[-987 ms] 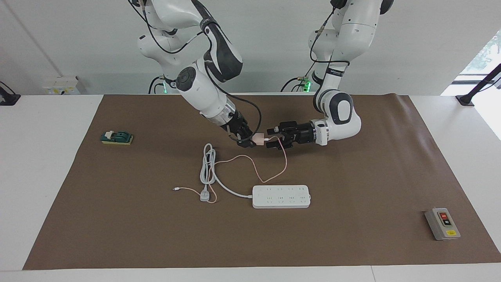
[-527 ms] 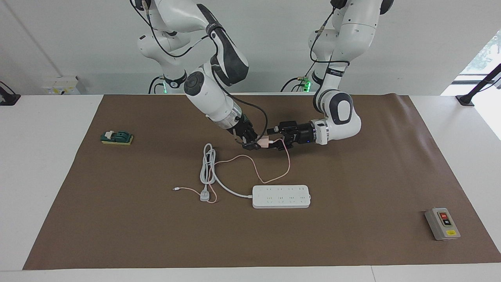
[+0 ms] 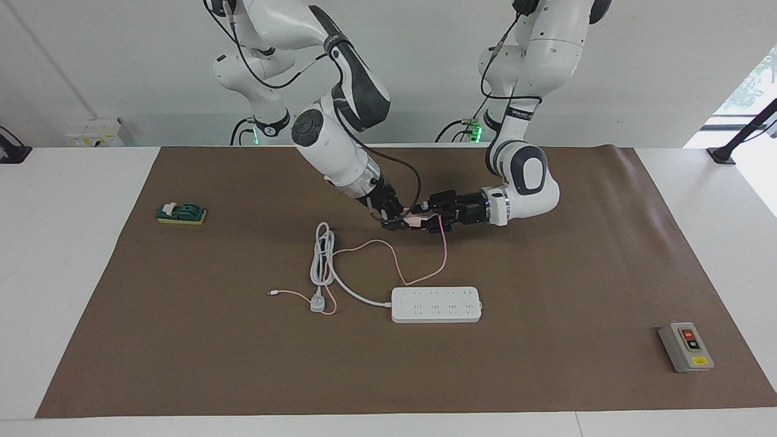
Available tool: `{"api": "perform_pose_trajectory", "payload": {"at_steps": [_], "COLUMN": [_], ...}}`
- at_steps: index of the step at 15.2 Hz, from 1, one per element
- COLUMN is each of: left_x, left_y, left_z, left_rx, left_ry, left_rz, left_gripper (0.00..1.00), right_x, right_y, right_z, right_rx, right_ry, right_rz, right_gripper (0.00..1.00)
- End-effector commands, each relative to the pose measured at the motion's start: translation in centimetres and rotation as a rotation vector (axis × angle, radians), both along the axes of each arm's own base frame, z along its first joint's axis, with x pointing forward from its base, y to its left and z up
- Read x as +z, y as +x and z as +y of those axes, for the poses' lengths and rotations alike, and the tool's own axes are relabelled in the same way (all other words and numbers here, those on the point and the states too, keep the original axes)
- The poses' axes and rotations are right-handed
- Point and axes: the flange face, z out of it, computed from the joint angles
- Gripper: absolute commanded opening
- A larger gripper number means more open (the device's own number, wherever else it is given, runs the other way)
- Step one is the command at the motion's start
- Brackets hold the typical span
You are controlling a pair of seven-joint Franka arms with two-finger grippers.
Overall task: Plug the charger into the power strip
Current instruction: 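Grasp the pink plug with the left gripper while the right gripper releases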
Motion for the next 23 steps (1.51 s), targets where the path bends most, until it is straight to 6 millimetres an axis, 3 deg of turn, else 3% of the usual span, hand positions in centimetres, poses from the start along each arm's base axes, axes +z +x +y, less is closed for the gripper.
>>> {"api": "perform_pose_trajectory", "payload": {"at_steps": [1, 6, 7, 8, 9, 12, 14, 19, 22, 23], "left_x": [-0.3, -0.5, -0.4, -0.1, 0.0, 0.5, 2.0, 9.2, 10.7, 11.0], "left_y": [0.3, 0.5, 0.6, 0.7, 0.8, 1.6, 2.4, 2.5, 2.5, 2.5], "left_z": [-0.5, -0.1, 0.2, 0.3, 0.6, 1.5, 1.7, 2.9, 5.4, 6.5], "left_rx": [0.011, 0.016, 0.019, 0.02, 0.024, 0.046, 0.055, 0.023, -0.01, -0.024], "left_ry": [0.012, 0.021, 0.022, 0.021, 0.021, 0.02, 0.043, 0.18, 0.312, 0.377], "left_rz": [-0.072, -0.104, -0.105, -0.109, -0.105, -0.097, -0.095, -0.014, 0.033, 0.051], "left_gripper": [0.0, 0.0, 0.0, 0.0, 0.0, 0.0, 0.0, 0.0, 0.0, 0.0], "right_x": [0.2, 0.3, 0.3, 0.3, 0.3, 1.4, 2.1, 5.2, 7.5, 8.5], "right_y": [0.3, 0.3, 0.3, 0.4, 0.4, 1.1, 1.2, 2.1, 0.9, 0.3], "right_z": [0.3, 0.3, 0.3, 0.2, 0.1, -1.8, -2.8, -11.9, -17.7, -18.6], "right_rx": [-0.03, -0.03, -0.03, -0.03, -0.031, -0.046, -0.005, 0.262, 0.531, 0.625], "right_ry": [0.018, 0.018, 0.018, 0.018, 0.018, 0.023, 0.013, -0.045, -0.138, -0.172], "right_rz": [0.001, 0.0, 0.0, 0.001, 0.004, -0.005, -0.018, -0.096, -0.128, -0.15], "right_gripper": [0.2, 0.22, 0.37, 0.86, 1.0, 1.0, 1.0, 1.0, 1.0, 1.0]}}
